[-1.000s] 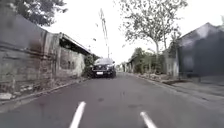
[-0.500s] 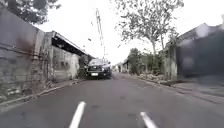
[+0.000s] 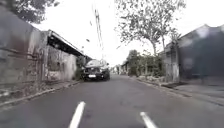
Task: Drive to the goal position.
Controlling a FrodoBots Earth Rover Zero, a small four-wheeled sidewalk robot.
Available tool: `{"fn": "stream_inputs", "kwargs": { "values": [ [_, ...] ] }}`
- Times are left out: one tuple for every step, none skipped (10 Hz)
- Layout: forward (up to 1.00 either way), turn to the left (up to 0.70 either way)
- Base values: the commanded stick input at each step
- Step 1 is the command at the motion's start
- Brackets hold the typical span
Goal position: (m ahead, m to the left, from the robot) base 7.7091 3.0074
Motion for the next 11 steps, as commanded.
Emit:
{"fn": "stream_inputs", "kwargs": {
  "values": [
    [0.70,-0.33],
    [0.70,-0.35],
    [0.70,-0.35],
    [0.70,-0.35],
    [0.70,-0.35],
    [0.70,-0.35],
    [0.70,-0.34],
    [0.70,-0.26],
    [0.70,-0.07],
    [0.70,0.00],
    [0.70,0.00]
  ]
}}
